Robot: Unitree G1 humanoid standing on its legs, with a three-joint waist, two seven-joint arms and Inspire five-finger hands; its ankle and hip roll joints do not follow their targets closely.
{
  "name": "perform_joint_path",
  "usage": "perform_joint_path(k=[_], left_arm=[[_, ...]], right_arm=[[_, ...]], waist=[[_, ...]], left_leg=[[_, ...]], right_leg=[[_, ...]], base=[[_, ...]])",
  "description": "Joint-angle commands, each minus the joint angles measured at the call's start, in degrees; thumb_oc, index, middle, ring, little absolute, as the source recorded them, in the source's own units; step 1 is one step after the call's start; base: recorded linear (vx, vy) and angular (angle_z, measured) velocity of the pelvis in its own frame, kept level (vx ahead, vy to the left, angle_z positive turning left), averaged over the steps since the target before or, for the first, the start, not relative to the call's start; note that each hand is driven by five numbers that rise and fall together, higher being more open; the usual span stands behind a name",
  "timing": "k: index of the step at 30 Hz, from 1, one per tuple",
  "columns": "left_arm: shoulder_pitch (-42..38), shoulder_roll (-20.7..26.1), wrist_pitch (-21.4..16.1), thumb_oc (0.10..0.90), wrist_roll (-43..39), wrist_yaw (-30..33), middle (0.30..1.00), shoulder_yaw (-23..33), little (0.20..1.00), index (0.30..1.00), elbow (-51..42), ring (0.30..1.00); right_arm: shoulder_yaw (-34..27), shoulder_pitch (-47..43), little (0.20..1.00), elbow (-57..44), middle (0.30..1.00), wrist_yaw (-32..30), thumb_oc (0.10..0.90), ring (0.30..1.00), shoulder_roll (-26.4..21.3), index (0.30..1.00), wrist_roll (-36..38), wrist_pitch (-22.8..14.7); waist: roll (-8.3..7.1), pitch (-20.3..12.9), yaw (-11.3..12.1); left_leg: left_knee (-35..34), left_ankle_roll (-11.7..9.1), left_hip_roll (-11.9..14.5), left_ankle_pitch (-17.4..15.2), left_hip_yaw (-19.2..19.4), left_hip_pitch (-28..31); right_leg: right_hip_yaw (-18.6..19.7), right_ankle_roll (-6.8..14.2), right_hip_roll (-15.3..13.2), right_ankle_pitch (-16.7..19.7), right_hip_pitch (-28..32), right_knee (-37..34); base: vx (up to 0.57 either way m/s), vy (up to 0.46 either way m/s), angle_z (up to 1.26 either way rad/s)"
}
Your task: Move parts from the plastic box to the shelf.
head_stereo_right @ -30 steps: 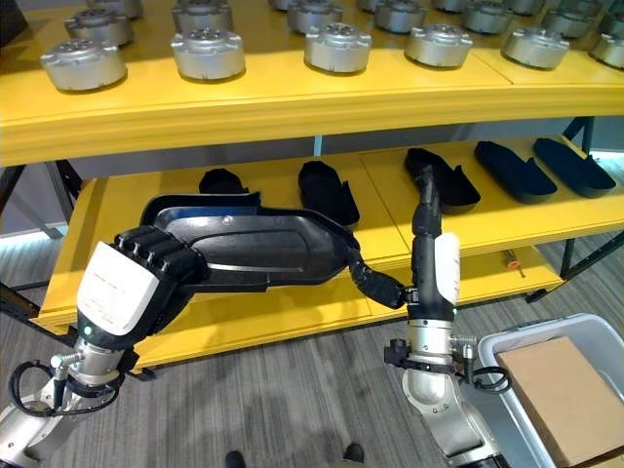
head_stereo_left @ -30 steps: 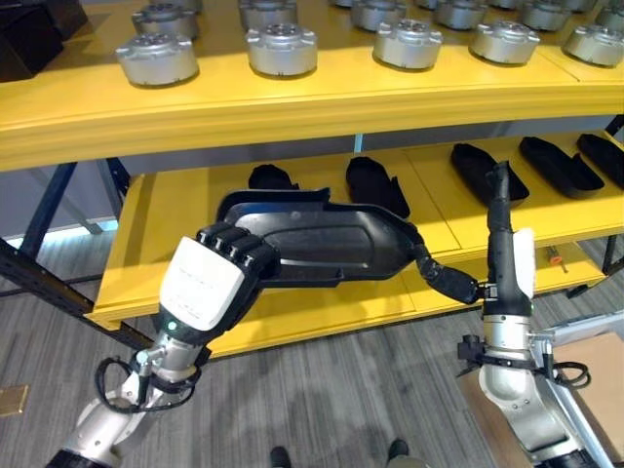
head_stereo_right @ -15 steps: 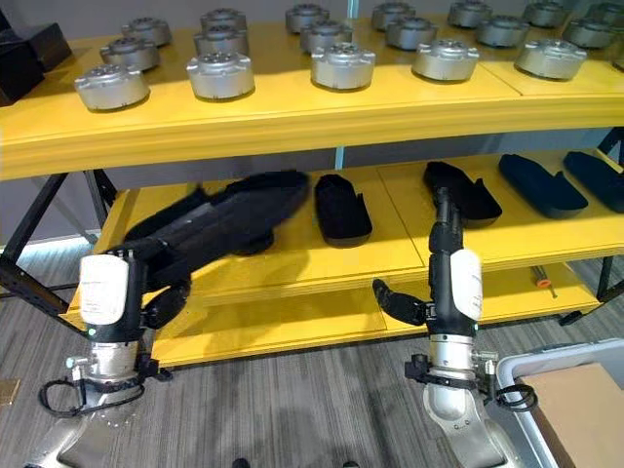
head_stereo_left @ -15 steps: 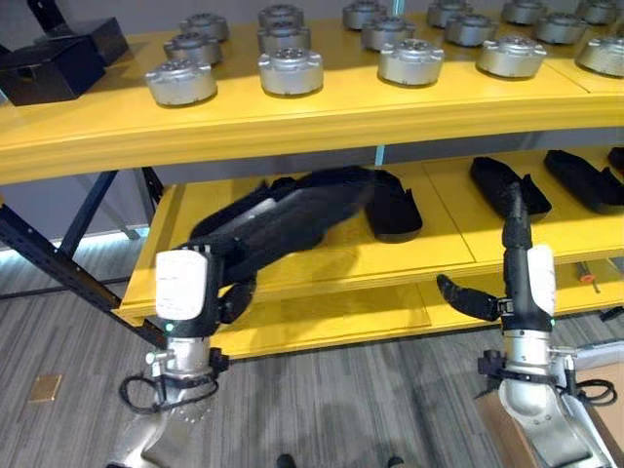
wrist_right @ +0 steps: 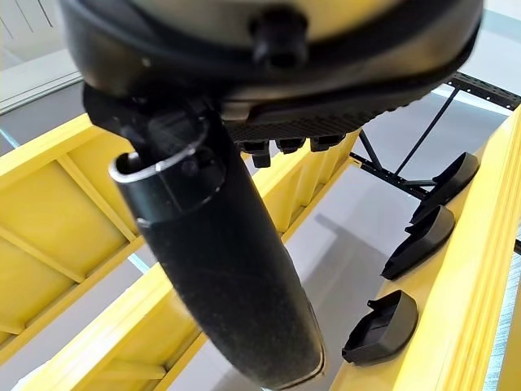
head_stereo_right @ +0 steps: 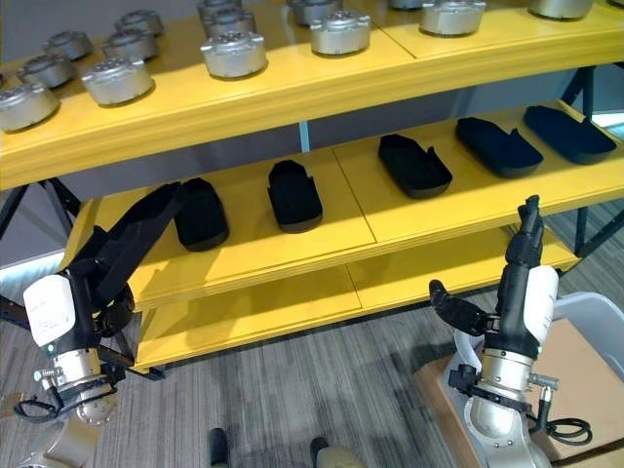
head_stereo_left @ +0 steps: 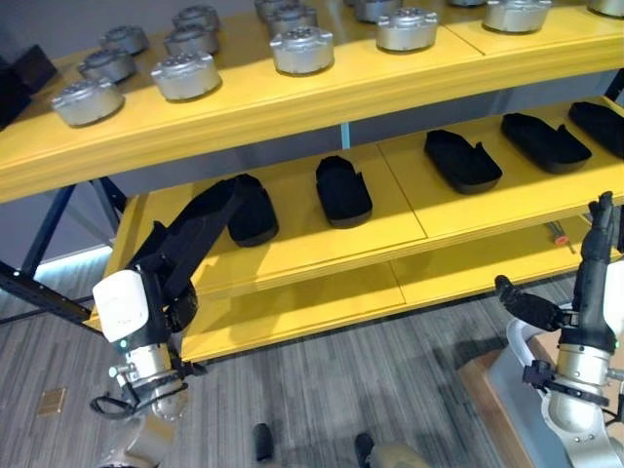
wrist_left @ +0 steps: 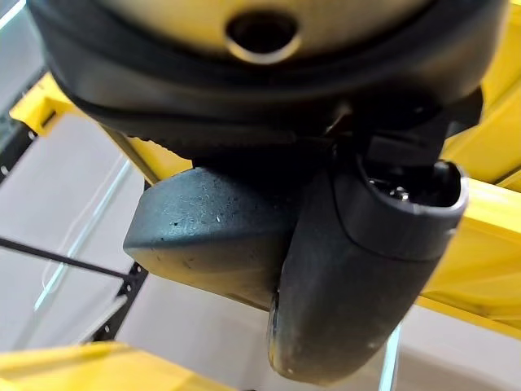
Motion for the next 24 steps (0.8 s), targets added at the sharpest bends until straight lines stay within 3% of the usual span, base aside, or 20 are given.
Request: perform_joint_path(k=[1,6,12,19,20,21,24], left_arm=[[-3.7,2.6,-3.7,0.400,-3.6,6.0,0.300,5.5,0.300,0.300,-6.1,0.300],[-5.2,1.1,-3.8,0.400,-3.4,4.4,0.300,4.8,0.300,0.300,-6.7,0.300],[-6.1,0.5,-3.7,0.400,-5.9,4.7,0.300,6.2,0.300,0.300,-8.7,0.300],[-5.3,0.4,-4.7,0.400,-11.3,2.3,0.300,7.9,0.300,0.300,-9.5,0.300],[-4.2,0.1,-5.7,0.400,-12.4,1.2,0.300,8.9,0.300,0.300,-10.0,0.300],[-3.6,-0.1,-6.1,0.400,-12.5,0.7,0.300,9.4,0.300,0.300,-10.3,0.300],[-4.0,-0.7,-6.7,0.400,-13.7,-0.3,0.300,9.1,0.300,0.300,-10.5,0.300]], right_arm=[[-0.5,-5.4,1.000,-5.1,1.000,-0.1,0.900,1.000,-3.8,1.000,1.2,-6.4],[-0.2,-5.7,1.000,-6.1,1.000,1.1,0.900,1.000,-2.1,1.000,0.9,-6.0],[3.3,-8.5,1.000,-9.1,1.000,0.0,0.900,1.000,0.7,1.000,-1.9,-1.0],[5.0,-9.4,1.000,-9.6,1.000,-0.2,0.900,1.000,2.9,1.000,-3.8,1.5],[5.8,-10.3,1.000,-9.4,1.000,0.3,0.900,1.000,3.3,1.000,-4.4,1.9],[6.0,-10.5,1.000,-9.4,1.000,0.5,0.900,1.000,3.4,1.000,-4.4,1.9],[5.4,-9.9,1.000,-9.8,1.000,0.6,0.900,1.000,2.8,1.000,-3.6,1.7]], waist=[[0.26,-1.7,0.7],[0.64,-2.0,1.3],[-0.32,-2.9,4.7],[-0.74,-3.5,7.3],[-0.88,-3.3,8.4],[-1.01,-3.1,8.6],[-1.28,-2.8,7.4]], left_leg=[[1.9,0.6,-3.9,-0.6,2.3,3.3],[3.7,1.8,-6.9,-4.5,2.7,5.1],[5.8,5.7,-11.4,-7.7,2.2,5.1],[3.5,7.5,-13.0,-8.3,8.1,6.3],[2.9,8.0,-13.3,-8.6,10.3,7.0],[2.5,8.2,-13.4,-8.8,11.0,7.6],[1.9,8.7,-14.0,-8.9,9.5,7.9]], right_leg=[[1.1,6.6,-6.7,1.9,7.6,-8.2],[-0.5,8.5,-9.4,2.2,6.8,-6.9],[-5.2,10.1,-13.2,2.7,5.1,-2.6],[-13.2,10.8,-17.0,6.3,3.9,1.6],[-16.6,11.3,-18.5,8.6,3.2,3.7],[-16.9,11.5,-18.4,8.4,2.8,5.1],[-13.5,10.7,-12.5,5.0,1.3,4.6]], base=[[0.14,0.380,-0.12],[0.13,0.330,0.13],[0.11,0.327,0.07],[0.05,0.213,-0.07],[0.05,0.173,-0.10],[0.06,0.174,-0.28],[0.06,0.053,-0.48]])
